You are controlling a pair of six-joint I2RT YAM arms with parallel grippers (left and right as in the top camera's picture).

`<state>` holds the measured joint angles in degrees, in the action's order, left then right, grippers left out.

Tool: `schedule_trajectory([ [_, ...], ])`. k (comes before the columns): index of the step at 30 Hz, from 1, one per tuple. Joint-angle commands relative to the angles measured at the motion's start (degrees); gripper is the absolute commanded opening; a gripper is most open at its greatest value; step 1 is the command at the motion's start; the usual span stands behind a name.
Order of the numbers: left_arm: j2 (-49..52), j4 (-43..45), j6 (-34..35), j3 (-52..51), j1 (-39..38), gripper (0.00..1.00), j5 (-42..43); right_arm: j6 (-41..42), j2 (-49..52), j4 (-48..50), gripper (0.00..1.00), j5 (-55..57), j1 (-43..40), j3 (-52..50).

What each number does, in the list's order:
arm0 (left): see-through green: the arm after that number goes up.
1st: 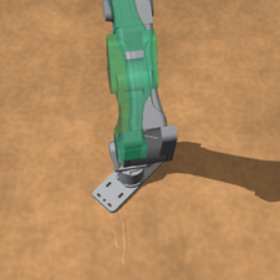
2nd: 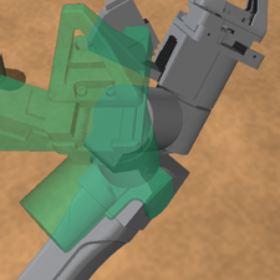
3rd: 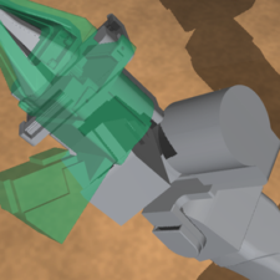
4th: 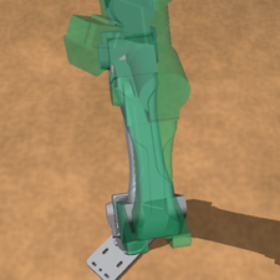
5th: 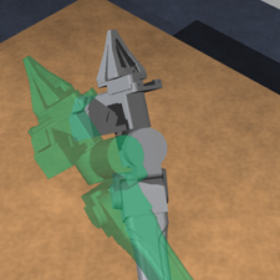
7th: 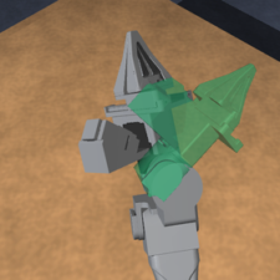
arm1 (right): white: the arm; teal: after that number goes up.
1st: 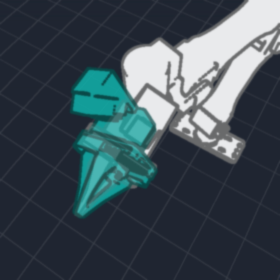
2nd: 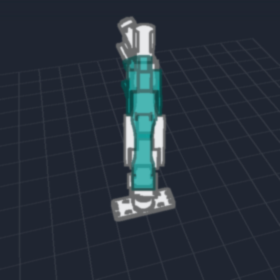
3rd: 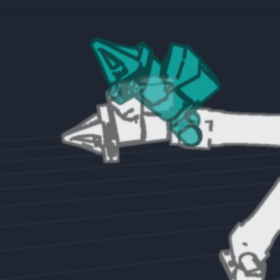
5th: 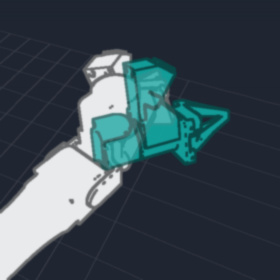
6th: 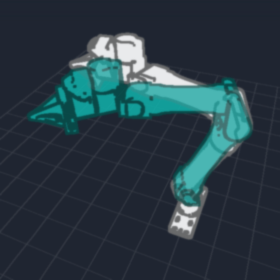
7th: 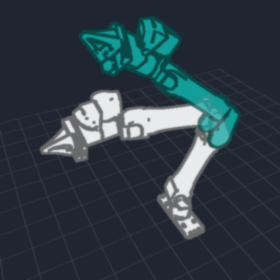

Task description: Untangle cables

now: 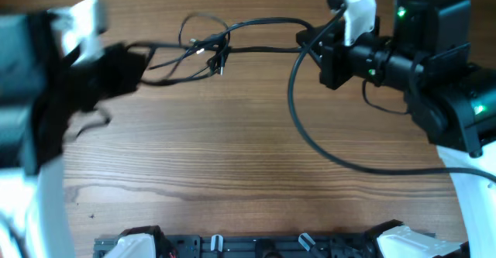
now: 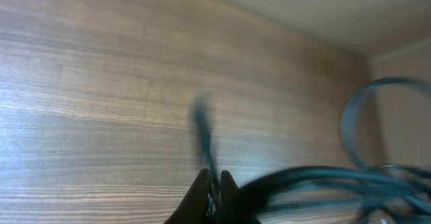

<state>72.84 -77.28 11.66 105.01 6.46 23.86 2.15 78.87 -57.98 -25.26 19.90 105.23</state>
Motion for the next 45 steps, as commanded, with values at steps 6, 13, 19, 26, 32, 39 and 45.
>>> schedule_trajectory([
  [6, -8.31, -2.14, -2.47, 0.04, 20.7, 0.04, -8.57, -0.61, 4.76, -3.08, 0.04, 9.77, -15.82, 0.26],
  [13, -5.88, -2.71, -2.45, 0.0, 22.21, 0.04, 1.42, -0.7, 9.64, -5.03, 0.04, 5.42, -20.76, 0.26],
  [19, 3.39, 1.25, -2.4, 0.0, 10.16, 0.04, 12.26, -2.12, 9.64, -6.29, 0.05, 1.4, -14.29, 0.26],
  [26, 11.47, 12.59, 3.82, 0.0, -0.46, 0.04, 30.27, -3.5, 9.86, -7.08, 0.73, -2.29, -5.57, 0.24],
  [32, 11.47, 18.8, 10.97, 0.0, -0.57, 0.04, 45.88, -3.45, 10.29, -5.73, 0.73, -2.27, 0.37, 0.22],
  [39, 11.37, 18.51, 12.87, 0.0, -1.53, 0.04, 49.22, -7.13, 14.36, 2.23, 0.73, -1.11, 6.86, 0.15],
  [45, 11.37, 18.18, 12.81, 0.0, -4.48, 0.04, 49.05, -14.38, 18.23, 14.29, 0.73, -3.98, 8.2, 0.17],
])
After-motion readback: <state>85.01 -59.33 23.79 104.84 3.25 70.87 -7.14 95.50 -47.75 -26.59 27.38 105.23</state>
